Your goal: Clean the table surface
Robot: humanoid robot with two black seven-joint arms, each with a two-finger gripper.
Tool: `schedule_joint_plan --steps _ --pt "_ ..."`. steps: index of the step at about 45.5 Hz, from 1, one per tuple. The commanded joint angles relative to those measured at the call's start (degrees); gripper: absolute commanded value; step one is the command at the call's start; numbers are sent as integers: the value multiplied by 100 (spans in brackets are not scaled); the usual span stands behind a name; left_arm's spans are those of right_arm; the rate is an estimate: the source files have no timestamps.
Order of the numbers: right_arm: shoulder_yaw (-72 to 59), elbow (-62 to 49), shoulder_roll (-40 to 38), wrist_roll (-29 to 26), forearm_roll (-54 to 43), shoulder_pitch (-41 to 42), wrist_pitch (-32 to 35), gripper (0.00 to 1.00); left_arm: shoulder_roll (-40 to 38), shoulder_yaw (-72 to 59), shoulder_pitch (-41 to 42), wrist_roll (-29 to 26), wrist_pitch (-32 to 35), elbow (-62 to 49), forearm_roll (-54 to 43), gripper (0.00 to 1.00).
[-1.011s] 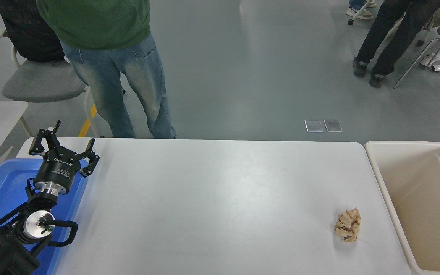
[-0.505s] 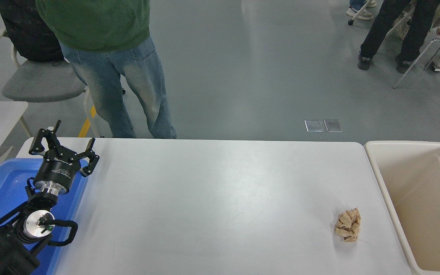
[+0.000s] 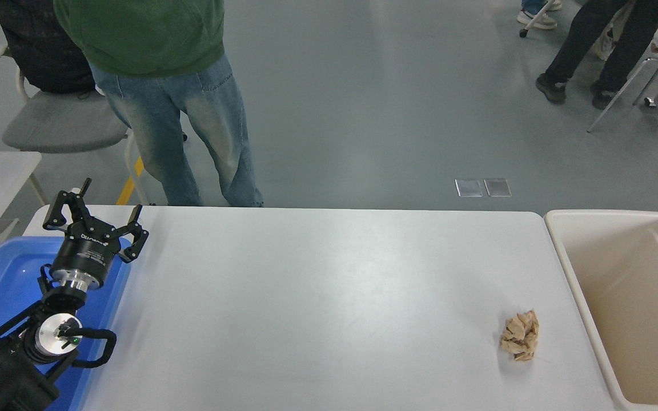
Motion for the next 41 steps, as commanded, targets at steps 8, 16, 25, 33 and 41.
schedule_joint_plan --steps 8,16,25,33,41 --pt "1993 1016 -716 41 2067 -232 2783 100 -1 -1 11 9 -1 0 0 99" --pt "2396 1042 -813 50 2164 -267 3820 100 -1 -1 2 0 -1 0 0 99" --pt "2635 1042 -805 50 2164 -425 4989 100 -1 -1 11 0 -1 0 0 99" --pt "2635 1174 -761 138 2155 -600 5465 100 -1 -1 11 0 -1 0 0 99" --pt "2565 1552 -673 682 2111 -750 5491 100 -1 -1 11 0 -1 0 0 99"
